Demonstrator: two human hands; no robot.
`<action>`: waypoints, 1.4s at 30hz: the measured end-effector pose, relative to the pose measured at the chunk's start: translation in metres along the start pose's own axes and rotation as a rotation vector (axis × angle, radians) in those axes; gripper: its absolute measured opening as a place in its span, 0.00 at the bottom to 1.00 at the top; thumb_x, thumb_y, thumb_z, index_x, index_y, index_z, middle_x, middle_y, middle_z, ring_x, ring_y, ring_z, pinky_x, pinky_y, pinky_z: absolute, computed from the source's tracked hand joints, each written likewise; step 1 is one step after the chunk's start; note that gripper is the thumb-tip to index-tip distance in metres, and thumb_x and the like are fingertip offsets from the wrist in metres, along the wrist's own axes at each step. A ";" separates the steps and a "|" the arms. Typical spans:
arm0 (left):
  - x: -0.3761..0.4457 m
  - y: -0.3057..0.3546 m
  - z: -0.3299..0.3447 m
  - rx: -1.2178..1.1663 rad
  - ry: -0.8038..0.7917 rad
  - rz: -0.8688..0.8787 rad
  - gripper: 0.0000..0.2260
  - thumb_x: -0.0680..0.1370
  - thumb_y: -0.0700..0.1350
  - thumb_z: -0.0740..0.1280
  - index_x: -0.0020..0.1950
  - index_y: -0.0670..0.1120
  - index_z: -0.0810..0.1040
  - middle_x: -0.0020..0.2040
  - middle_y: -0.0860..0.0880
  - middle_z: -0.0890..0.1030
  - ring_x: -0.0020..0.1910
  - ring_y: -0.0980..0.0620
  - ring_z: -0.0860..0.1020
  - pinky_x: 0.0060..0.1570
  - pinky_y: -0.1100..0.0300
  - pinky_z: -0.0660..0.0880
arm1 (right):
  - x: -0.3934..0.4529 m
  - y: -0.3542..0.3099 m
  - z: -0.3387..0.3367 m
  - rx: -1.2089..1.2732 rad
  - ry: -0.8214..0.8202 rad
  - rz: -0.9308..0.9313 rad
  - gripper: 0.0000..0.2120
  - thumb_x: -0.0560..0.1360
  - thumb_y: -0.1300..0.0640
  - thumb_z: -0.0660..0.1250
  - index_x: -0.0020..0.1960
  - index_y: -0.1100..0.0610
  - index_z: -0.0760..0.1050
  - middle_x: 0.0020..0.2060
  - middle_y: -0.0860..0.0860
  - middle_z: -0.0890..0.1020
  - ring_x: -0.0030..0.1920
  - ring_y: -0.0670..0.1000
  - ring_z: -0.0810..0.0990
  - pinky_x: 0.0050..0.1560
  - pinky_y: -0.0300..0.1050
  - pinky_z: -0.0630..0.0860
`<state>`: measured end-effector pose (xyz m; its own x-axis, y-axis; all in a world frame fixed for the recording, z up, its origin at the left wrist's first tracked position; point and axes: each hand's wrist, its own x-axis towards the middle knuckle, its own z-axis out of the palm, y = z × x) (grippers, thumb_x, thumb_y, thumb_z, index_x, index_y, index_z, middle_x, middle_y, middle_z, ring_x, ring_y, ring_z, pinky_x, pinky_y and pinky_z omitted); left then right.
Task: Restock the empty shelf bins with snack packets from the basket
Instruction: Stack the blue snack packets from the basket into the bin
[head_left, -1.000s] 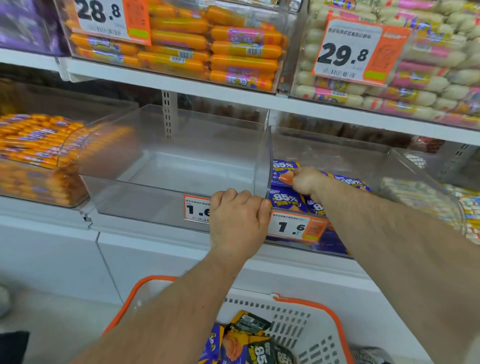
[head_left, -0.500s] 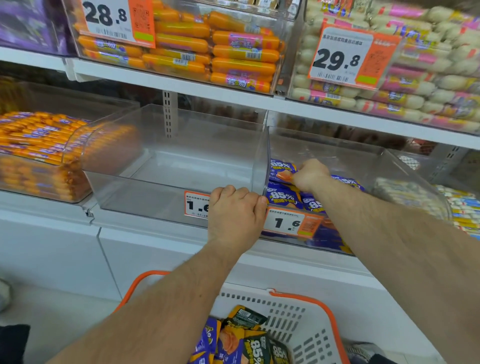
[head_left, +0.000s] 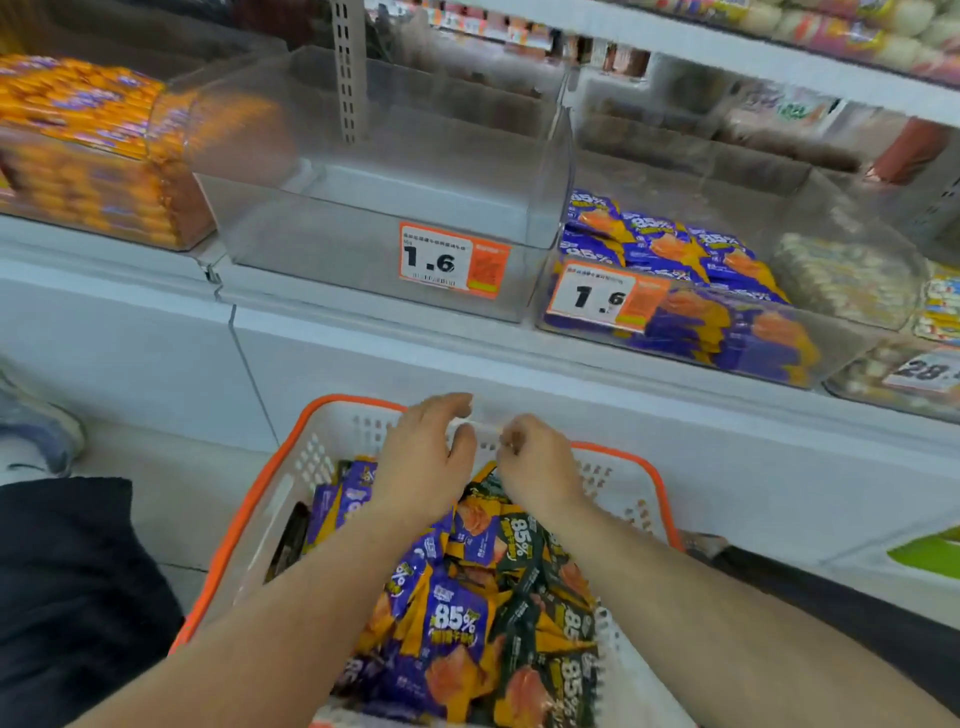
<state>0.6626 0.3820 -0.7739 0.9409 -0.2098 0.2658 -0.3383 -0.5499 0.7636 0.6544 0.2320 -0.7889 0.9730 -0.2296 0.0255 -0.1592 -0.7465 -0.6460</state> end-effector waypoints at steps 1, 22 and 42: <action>-0.010 -0.006 0.002 -0.014 -0.033 -0.060 0.16 0.80 0.42 0.62 0.68 0.46 0.74 0.62 0.50 0.78 0.62 0.51 0.74 0.59 0.60 0.69 | -0.008 0.014 0.018 -0.063 -0.181 0.104 0.05 0.73 0.63 0.62 0.38 0.56 0.71 0.32 0.51 0.73 0.37 0.54 0.73 0.34 0.46 0.70; -0.051 -0.035 0.008 -0.045 -0.233 -0.465 0.18 0.81 0.45 0.62 0.71 0.49 0.70 0.61 0.54 0.76 0.56 0.56 0.74 0.54 0.58 0.74 | -0.051 0.054 0.054 -0.133 -0.738 0.249 0.09 0.76 0.62 0.66 0.42 0.51 0.69 0.39 0.48 0.72 0.36 0.48 0.71 0.33 0.40 0.67; 0.030 0.085 -0.028 -0.764 -0.058 -0.244 0.08 0.76 0.36 0.70 0.50 0.48 0.81 0.44 0.49 0.86 0.43 0.50 0.85 0.40 0.56 0.81 | -0.025 -0.064 -0.134 0.436 0.171 -0.098 0.12 0.74 0.63 0.69 0.48 0.47 0.71 0.45 0.45 0.79 0.37 0.52 0.79 0.30 0.42 0.76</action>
<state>0.6626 0.3515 -0.6844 0.9778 -0.2080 0.0243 -0.0001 0.1154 0.9933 0.6178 0.2014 -0.6459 0.9326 -0.2978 0.2038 0.0526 -0.4465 -0.8932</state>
